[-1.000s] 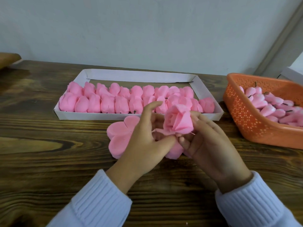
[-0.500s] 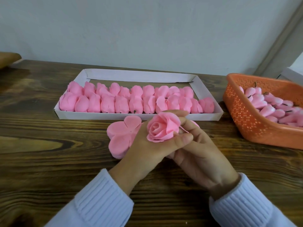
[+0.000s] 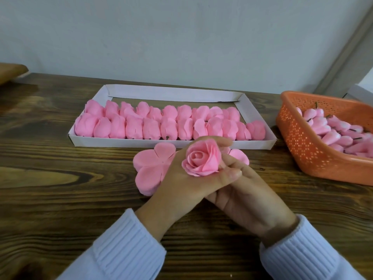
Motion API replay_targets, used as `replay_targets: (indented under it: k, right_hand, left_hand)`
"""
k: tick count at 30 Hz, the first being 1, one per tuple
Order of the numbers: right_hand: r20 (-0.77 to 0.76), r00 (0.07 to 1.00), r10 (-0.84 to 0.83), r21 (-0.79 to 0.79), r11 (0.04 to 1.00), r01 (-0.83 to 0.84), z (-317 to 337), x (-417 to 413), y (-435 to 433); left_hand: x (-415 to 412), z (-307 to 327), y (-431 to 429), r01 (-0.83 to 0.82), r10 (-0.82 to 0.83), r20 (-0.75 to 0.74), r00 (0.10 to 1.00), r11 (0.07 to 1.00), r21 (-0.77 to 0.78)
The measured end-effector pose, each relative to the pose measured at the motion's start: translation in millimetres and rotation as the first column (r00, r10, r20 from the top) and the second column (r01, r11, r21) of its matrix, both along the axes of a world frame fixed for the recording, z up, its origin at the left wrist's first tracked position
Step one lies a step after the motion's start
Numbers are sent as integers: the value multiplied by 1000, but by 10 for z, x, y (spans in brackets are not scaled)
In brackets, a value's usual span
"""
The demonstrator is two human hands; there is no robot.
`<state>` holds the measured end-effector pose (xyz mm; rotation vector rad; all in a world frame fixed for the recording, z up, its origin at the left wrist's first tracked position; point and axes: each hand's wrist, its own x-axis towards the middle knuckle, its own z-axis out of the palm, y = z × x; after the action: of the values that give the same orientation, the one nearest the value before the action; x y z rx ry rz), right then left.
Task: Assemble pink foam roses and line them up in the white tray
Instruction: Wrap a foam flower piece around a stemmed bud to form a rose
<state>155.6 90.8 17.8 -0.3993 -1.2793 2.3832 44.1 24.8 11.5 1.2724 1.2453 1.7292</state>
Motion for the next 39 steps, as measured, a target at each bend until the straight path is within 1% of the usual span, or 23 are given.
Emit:
replay_targets:
  k: [3,8,10,12,15,17,19,21,22,23,24,25,26,27,28,29,30,31,32,34,36,39]
  right_hand:
    - [-49,999,19,-19,1000,-20,14,0,-15]
    - [-36,995,88,-33,995,-89,51,-1,3]
    - [-25,997,75,-24,997,-75,47,-6,-5]
    - [-33,999,25,-15,1000,-25,29,-1,-19]
    - [-85,996,16,-44,999,-20,28,9,-37]
    - [-90,996,21,-44,999,-25,26,13,-26]
    - [-69,997,36,-11,999,-37,18,20,-10]
    - [-61,998,20,47,999,-17,15,22,3]
    - [-56,998,-26,99,995,31,15,18,6]
    - [-46,993,-106,177,978,112,8,13,8]
    - [-38,976,-216,283,934,217,-4,13,11]
    - [-56,939,-339,405,852,332,-23,18,19]
    - [-114,888,-446,518,735,437,-35,30,28]
    - [-199,835,-513,611,601,515,-38,44,35]
    - [-285,796,-534,688,465,558,-33,62,43]
    - [-354,778,-519,750,339,568,-28,78,46]
    - [-406,773,-487,796,227,561,-27,90,45]
    - [-436,776,-456,825,143,547,-26,97,38]
    - [-444,783,-435,843,92,530,-21,96,25]
    - [-428,802,-417,872,44,488,-12,86,8]
    - [-398,809,-432,894,15,448,-11,83,4]
    - [-380,801,-463,904,-4,427,3,91,16]
  left_hand:
    - [3,-2,-4,-6,6,5,1000,1000,10]
    - [11,16,-25,20,-21,45,999,1000,15]
    - [16,32,-29,31,-32,60,998,999,16]
    - [23,45,-31,31,-32,19,999,999,23]
    - [26,60,-22,-14,18,-78,997,999,45]
    - [28,63,-23,-30,36,-82,996,997,75]
    - [34,63,-30,-50,55,-50,997,994,99]
    - [32,47,-25,-104,105,1,994,987,119]
    - [26,40,-19,-133,129,37,991,983,127]
    - [15,39,-14,-158,149,79,986,979,126]
    - [3,39,-10,-182,170,105,980,976,118]
    - [-9,45,-4,-206,195,104,975,972,112]
    - [-11,49,1,-230,222,84,971,968,101]
    - [-10,51,4,-251,246,63,967,964,84]
    - [-4,50,8,-265,262,51,964,962,67]
    - [6,49,13,-270,267,46,962,962,51]
    - [19,46,16,-264,263,48,964,964,32]
    - [30,45,20,-253,252,54,966,967,11]
    - [44,43,22,-237,237,65,969,972,-7]
    - [53,37,21,-194,195,92,977,981,-20]
    - [48,28,22,-156,157,95,983,988,-19]
    - [37,12,25,-147,148,45,988,989,-23]
